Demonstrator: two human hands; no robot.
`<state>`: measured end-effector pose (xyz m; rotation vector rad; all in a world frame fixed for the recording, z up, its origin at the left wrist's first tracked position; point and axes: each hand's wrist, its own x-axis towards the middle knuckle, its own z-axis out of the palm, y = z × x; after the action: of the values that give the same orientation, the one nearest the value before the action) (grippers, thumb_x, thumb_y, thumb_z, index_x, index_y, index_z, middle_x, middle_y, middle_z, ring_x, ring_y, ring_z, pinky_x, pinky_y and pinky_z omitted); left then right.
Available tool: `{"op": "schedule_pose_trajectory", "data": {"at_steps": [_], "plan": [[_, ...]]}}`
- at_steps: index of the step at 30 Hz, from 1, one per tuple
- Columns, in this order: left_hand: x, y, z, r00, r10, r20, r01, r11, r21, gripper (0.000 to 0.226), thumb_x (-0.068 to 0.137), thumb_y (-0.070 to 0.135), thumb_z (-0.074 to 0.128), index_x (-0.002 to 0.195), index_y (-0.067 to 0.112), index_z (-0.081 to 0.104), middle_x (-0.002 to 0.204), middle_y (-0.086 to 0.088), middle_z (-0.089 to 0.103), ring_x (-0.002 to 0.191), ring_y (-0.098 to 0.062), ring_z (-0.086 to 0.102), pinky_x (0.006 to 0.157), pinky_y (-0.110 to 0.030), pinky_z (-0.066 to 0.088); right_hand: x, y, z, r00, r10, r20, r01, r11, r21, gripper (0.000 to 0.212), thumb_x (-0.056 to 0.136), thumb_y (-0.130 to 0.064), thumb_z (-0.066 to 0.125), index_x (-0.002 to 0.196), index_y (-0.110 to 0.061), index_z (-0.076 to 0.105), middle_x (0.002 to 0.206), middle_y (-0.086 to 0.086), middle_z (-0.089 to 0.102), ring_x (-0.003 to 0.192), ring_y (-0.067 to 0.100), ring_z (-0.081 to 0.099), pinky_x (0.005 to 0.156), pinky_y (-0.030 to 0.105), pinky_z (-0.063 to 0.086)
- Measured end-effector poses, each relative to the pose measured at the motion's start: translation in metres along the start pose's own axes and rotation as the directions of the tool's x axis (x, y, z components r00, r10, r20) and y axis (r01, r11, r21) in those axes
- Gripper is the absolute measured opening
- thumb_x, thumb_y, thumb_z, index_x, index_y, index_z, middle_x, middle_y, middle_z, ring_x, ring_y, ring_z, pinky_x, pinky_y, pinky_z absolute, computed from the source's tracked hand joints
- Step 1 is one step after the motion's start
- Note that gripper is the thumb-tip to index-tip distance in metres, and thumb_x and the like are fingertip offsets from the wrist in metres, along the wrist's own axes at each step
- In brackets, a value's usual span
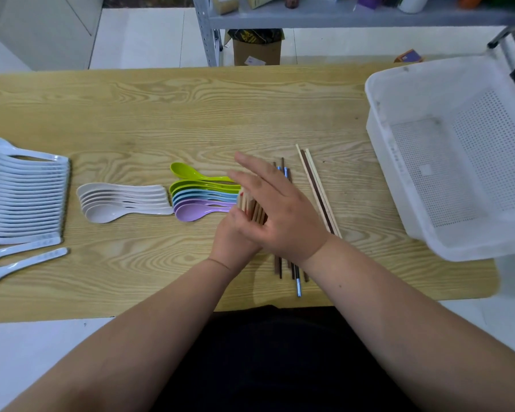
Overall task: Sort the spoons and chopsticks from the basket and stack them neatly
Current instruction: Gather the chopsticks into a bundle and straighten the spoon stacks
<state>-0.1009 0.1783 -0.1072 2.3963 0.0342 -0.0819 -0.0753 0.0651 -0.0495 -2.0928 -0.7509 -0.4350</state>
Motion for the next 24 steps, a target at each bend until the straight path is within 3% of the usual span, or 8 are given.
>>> {"op": "schedule_pose_trajectory", "data": {"at_steps": [2, 6, 9, 11, 13, 15, 18, 24], "plan": [[0.007, -0.005, 0.005, 0.992, 0.124, 0.017, -0.125, 0.982, 0.141, 0.049, 0.091, 0.034, 0.043, 0.13, 0.007, 0.055, 0.112, -0.015, 0.065, 0.101, -0.032, 0.065, 0.085, -0.039, 0.053, 0.005, 0.001, -0.004, 1.0, -0.001, -0.005, 0.001, 0.999, -0.04, 0.052, 0.086, -0.016, 0.068, 0.133, 0.004, 0.059, 0.142, 0.021, 0.053, 0.134, 0.03, 0.051, 0.115, 0.036, 0.038], [0.011, -0.008, 0.01, 0.987, 0.138, 0.084, -0.148, 0.98, 0.135, 0.054, 0.089, 0.04, 0.038, 0.133, 0.01, 0.05, 0.12, -0.016, 0.063, 0.107, -0.033, 0.064, 0.085, -0.038, 0.053, 0.008, 0.005, 0.0, 0.998, -0.006, 0.055, 0.011, 0.996, -0.089, 0.053, 0.086, -0.023, 0.063, 0.132, 0.004, 0.061, 0.136, 0.019, 0.06, 0.134, 0.031, 0.053, 0.113, 0.039, 0.042], [0.008, -0.007, 0.003, 0.995, -0.061, 0.083, 0.077, 0.974, -0.213, 0.04, 0.087, 0.029, 0.063, 0.125, 0.017, 0.055, 0.108, -0.001, 0.065, 0.099, -0.017, 0.065, 0.084, -0.032, 0.05, 0.019, 0.011, -0.012, 0.982, 0.037, 0.185, -0.033, 0.999, -0.021, 0.057, 0.091, -0.033, 0.058, 0.14, -0.003, 0.055, 0.142, 0.012, 0.057, 0.137, 0.025, 0.048, 0.117, 0.032, 0.034], [0.011, -0.006, -0.002, 0.98, -0.171, 0.105, 0.198, 0.908, -0.369, 0.03, 0.078, 0.016, 0.074, 0.1, 0.029, 0.058, 0.085, 0.004, 0.067, 0.077, -0.011, 0.066, 0.072, -0.03, 0.052, 0.021, 0.023, -0.026, 0.956, 0.265, 0.13, -0.275, 0.959, 0.068, 0.054, 0.095, -0.037, 0.053, 0.142, -0.01, 0.053, 0.138, 0.003, 0.057, 0.132, 0.016, 0.05, 0.113, 0.031, 0.037], [0.015, -0.003, -0.009, 0.957, -0.262, 0.126, 0.291, 0.873, -0.391, 0.026, 0.075, 0.013, 0.074, 0.087, 0.026, 0.055, 0.074, 0.006, 0.064, 0.066, -0.008, 0.061, 0.063, -0.024, 0.049, 0.01, 0.043, -0.036, 0.826, 0.563, -0.004, -0.561, 0.823, 0.087, 0.047, 0.098, -0.04, 0.051, 0.138, -0.015, 0.054, 0.129, -0.007, 0.056, 0.125, 0.012, 0.053, 0.106, 0.031, 0.043], [0.02, -0.001, -0.014, 0.934, -0.319, 0.162, 0.358, 0.83, -0.428, 0.026, 0.074, 0.013, 0.074, 0.093, 0.021, 0.059, 0.079, 0.003, 0.067, 0.07, -0.007, 0.063, 0.062, -0.02, 0.048, -0.013, 0.071, -0.042, 0.617, 0.787, 0.003, -0.78, 0.613, -0.127, 0.051, 0.096, -0.041, 0.057, 0.14, -0.016, 0.049, 0.132, -0.004, 0.052, 0.129, 0.019, 0.049, 0.108, 0.036, 0.042], [0.02, -0.008, -0.014, 0.891, -0.386, 0.238, 0.453, 0.78, -0.433, 0.032, 0.07, 0.015, 0.075, 0.099, 0.018, 0.064, 0.083, 0.0, 0.071, 0.074, -0.015, 0.068, 0.066, -0.024, 0.054, -0.05, 0.097, -0.045, 0.342, 0.933, 0.109, -0.816, 0.353, -0.457, 0.065, 0.093, -0.041, 0.063, 0.148, -0.016, 0.04, 0.146, 0.009, 0.044, 0.135, 0.028, 0.043, 0.11, 0.044, 0.038], [0.006, -0.022, -0.013, 0.828, -0.445, 0.342, 0.56, 0.696, -0.45, 0.028, 0.073, 0.012, 0.078, 0.088, 0.026, 0.059, 0.073, 0.004, 0.063, 0.068, -0.017, 0.062, 0.071, -0.037, 0.056, -0.065, 0.105, -0.042, 0.256, 0.96, 0.111, -0.813, 0.276, -0.513, 0.037, 0.092, -0.032, 0.07, 0.122, -0.015, 0.057, 0.116, 0.005, 0.058, 0.097, 0.024, 0.057, 0.078, 0.034, 0.045]]}}
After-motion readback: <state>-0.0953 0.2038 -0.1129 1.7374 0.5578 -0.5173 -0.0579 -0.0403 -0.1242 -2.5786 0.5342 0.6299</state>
